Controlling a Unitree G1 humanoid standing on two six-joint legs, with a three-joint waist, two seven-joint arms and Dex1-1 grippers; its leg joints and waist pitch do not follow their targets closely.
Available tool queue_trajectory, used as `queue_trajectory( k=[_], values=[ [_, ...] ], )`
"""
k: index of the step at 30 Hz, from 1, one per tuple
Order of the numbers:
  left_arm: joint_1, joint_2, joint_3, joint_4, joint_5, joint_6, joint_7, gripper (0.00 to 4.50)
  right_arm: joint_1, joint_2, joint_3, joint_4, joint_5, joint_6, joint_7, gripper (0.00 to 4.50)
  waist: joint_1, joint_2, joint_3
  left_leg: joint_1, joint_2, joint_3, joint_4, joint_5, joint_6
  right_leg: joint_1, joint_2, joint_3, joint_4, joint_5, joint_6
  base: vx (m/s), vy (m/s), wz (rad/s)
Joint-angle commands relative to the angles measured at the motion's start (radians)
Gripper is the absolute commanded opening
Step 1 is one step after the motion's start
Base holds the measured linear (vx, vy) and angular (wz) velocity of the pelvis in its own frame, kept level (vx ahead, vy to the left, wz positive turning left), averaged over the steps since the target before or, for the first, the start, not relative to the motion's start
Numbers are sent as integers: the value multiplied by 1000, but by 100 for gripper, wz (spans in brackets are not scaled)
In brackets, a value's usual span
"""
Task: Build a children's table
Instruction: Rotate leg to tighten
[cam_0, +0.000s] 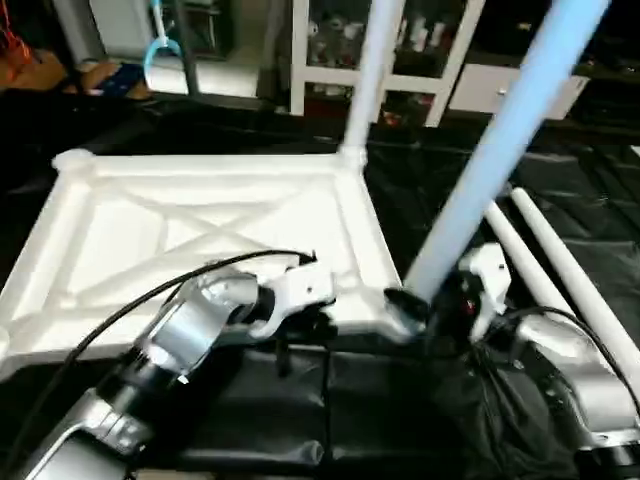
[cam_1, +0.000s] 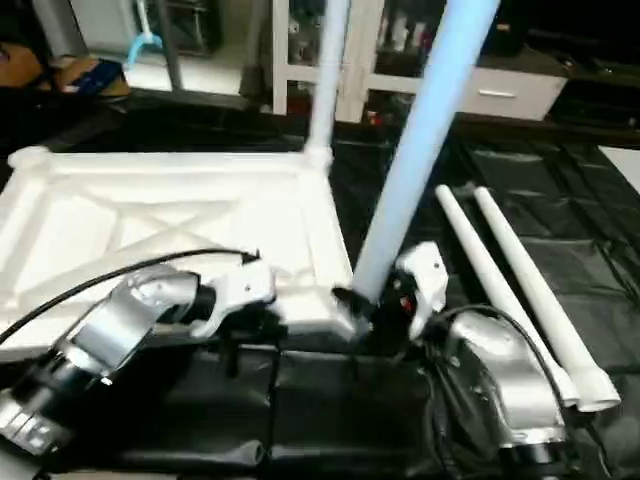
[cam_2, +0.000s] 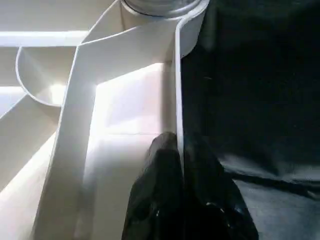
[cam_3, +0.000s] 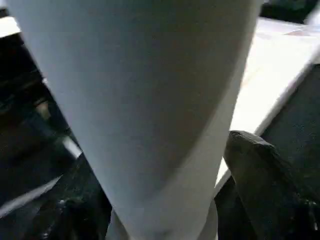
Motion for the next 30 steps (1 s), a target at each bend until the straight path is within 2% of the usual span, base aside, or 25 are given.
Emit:
queue_trajectory(
  k=[1, 2, 4, 6, 7, 10, 14, 15, 16, 18, 19, 20, 21, 22, 23, 24, 25, 27, 30],
  values=[
    [23, -1, -39, -7, -17, 6, -44, 0, -9, -38, -29, 31, 9, -7, 42, 336, 0, -5, -48, 17, 52, -21, -70, -167, 62, 31, -71, 37, -69, -100, -254, 0, 0, 0],
    [23, -1, -37, -6, -17, 8, -42, 0, -20, -52, -32, 50, 11, -8, 65, 336, 0, -4, -47, 16, 51, -21, -70, -168, 62, 30, -71, 36, -71, -116, -254, 0, 0, 0],
    [23, 0, -35, -5, -16, 1, -46, 0, -37, -63, -36, 75, 27, 6, 93, 303, 1, -6, -48, 14, 50, -21, -69, -166, 62, 30, -72, 36, -72, -127, -252, 0, 0, 0],
    [24, 2, -35, -8, -18, -2, -51, 0, -46, -68, -35, 90, 33, 4, 109, 298, 1, -5, -50, 15, 50, -21, -68, -152, 66, 31, -72, 36, -69, -116, -252, 0, 0, 0],
    [25, 3, -35, -10, -20, -2, -53, 0, -50, -71, -31, 97, 33, 0, 118, 275, 2, -6, -51, 14, 50, -21, -66, -140, 70, 31, -71, 36, -68, -101, -255, 0, 0, 0],
    [27, 7, -36, -16, -21, 1, -58, 0, -61, -68, -27, 115, 30, -12, 134, 258, 2, -6, -52, 14, 50, -21, -65, -118, 81, 32, -71, 34, -64, -71, -262, 0, 0, 0],
    [28, 11, -38, -20, -25, 6, -58, 0, -65, -61, -27, 122, 30, -17, 140, 228, 3, -7, -53, 14, 50, -21, -64, -120, 83, 34, -71, 34, -64, -80, -264, 0, 0, 0],
    [28, 11, -36, -19, -24, 15, -52, 0, -65, -47, -27, 124, 20, -25, 115, 224, 3, -15, -52, 13, 50, -20, -64, -118, 83, 33, -72, 34, -65, -83, -262, 0, 0, 0],
    [28, 11, -34, -18, -23, 21, -48, 0, -65, -40, -28, 127, 16, -29, 102, 224, 4, -10, -52, 13, 50, -21, -65, -117, 82, 32, -73, 34, -64, -88, -260, 0, 0, 0],
    [24, 3, -31, -9, -17, 31, -32, 0, -68, -18, -35, 139, -7, -40, 38, 218, 2, -9, -50, 14, 50, -21, -66, -122, 76, 30, -72, 34, -65, -98, -259, 0, 0, 0],
    [6, -30, -10, 27, 0, 61, 37, 0, -83, 36, -54, 189, -88, -65, -167, 212, -1, -9, -50, 13, 50, -21, -67, -133, 66, 28, -72, 33, -66, -117, -257, 0, 0, 0],
    [4, -32, -8, 30, 1, 63, 42, 0, -84, 40, -56, 193, -95, -66, -185, 210, -8, -9, -48, 12, 44, -21, -69, -134, 43, 25, -68, 32, -69, -138, -251, 0, 0, 0],
    [-16, -65, 13, 66, 13, 87, 104, 0, -96, 92, -90, 230, -159, -59, -397, 208, -16, -6, -47, 12, 45, -25, -73, -159, 18, 26, -68, 31, -72, -179, -241, 0, 0, 0],
    [-30, -87, 26, 89, 22, 100, 148, 0, -97, 126, -114, 237, -192, -33, -526, 203, -23, -3, -48, 18, 44, -23, -73, -175, -11, 18, -66, 33, -75, -203, -231, 0, 0, 0],
    [-42, -105, 37, 108, 29, 114, 182, 0, -93, 155, -134, 237, -216, -14, -628, 203, -24, -5, -50, 17, 43, -27, -74, -182, -21, 22, -68, 33, -73, -209, -226, 0, 0, 0],
    [-51, -117, 44, 119, 32, 125, 203, 0, -88, 178, -148, 234, -231, 2, -698, 196, -26, -7, -50, 15, 42, -27, -75, -186, -27, 22, -66, 34, -74, -214, -219, 0, 0, 0],
    [-60, -131, 48, 128, 37, 137, 225, 0, -84, 213, -171, 230, -257, 7, -803, 196, -24, -1, -52, 19, 43, -27, -73, -201, -27, 21, -68, 36, -76, -213, -211, 0, 0, 0],
    [-74, -157, 45, 135, 41, 156, 245, 0, -80, 281, -202, 231, -314, -12, -992, 194, -25, 0, -52, 19, 41, -25, -73, -201, -27, 17, -65, 38, -77, -190, -200, 0, 0, 0],
    [-77, -166, 44, 136, 44, 159, 256, 0, -85, 292, -183, 230, -345, -22, -1015, 193, -24, 0, -56, 16, 40, -25, -72, -173, -24, 24, -62, 36, -68, -104, -192, 0, 0, 0]
  ],
)
